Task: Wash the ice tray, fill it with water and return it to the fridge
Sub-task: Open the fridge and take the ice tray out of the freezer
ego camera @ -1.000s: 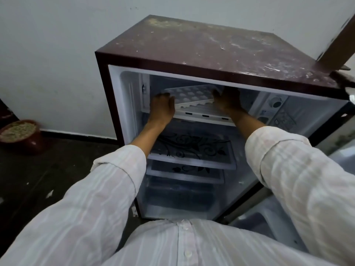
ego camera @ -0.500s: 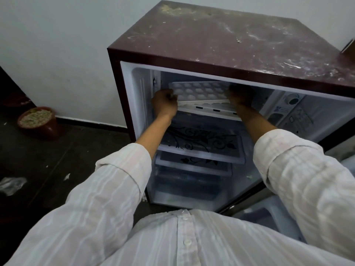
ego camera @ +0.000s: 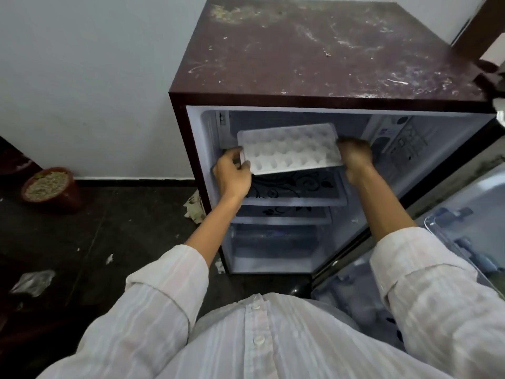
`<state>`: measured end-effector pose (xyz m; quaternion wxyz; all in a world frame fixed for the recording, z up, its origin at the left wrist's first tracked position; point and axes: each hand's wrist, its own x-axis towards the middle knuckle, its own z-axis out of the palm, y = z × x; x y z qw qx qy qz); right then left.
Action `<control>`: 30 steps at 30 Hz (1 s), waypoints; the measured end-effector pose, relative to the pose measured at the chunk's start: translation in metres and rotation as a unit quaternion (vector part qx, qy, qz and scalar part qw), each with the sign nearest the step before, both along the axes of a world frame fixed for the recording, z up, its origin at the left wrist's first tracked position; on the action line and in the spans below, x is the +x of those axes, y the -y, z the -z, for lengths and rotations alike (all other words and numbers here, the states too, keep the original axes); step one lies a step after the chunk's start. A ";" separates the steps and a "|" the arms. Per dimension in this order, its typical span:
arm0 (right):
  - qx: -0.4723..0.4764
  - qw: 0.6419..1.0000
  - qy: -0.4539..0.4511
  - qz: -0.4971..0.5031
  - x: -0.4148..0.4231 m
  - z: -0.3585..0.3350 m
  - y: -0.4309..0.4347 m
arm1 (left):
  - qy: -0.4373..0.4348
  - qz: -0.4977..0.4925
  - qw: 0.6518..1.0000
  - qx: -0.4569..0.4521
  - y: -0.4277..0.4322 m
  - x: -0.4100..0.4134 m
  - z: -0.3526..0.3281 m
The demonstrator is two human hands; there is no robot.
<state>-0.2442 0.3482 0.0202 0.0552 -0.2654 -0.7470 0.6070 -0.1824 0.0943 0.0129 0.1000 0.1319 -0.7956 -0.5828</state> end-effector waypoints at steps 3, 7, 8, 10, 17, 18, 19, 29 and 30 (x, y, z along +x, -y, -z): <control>-0.059 0.998 -0.027 0.028 0.036 0.005 0.003 | -0.001 0.027 0.999 0.023 0.010 0.021 -0.002; -0.089 0.994 -0.025 0.055 0.092 0.011 0.013 | 0.018 0.050 0.998 0.019 0.025 0.044 0.004; -0.094 0.993 -0.021 0.067 0.106 0.014 0.016 | 0.025 0.056 0.998 0.023 0.029 0.050 0.007; -0.103 0.990 -0.014 0.091 0.132 0.023 0.019 | 0.043 0.066 0.996 0.037 0.035 0.060 0.014; -0.152 0.976 0.023 0.157 0.234 0.054 0.021 | 0.134 0.116 0.981 0.082 0.039 0.093 0.039; -0.155 0.973 0.026 0.168 0.249 0.054 0.023 | 0.145 0.122 0.978 0.085 0.038 0.099 0.042; -0.159 0.970 0.026 0.180 0.264 0.055 0.025 | 0.155 0.128 0.976 0.088 0.036 0.105 0.045; -0.226 0.922 0.009 0.315 0.416 0.061 0.019 | 0.205 0.239 0.943 0.103 -0.011 0.181 0.046; -0.226 0.918 0.009 0.327 0.434 0.059 0.018 | 0.208 0.255 0.939 0.100 -0.019 0.191 0.046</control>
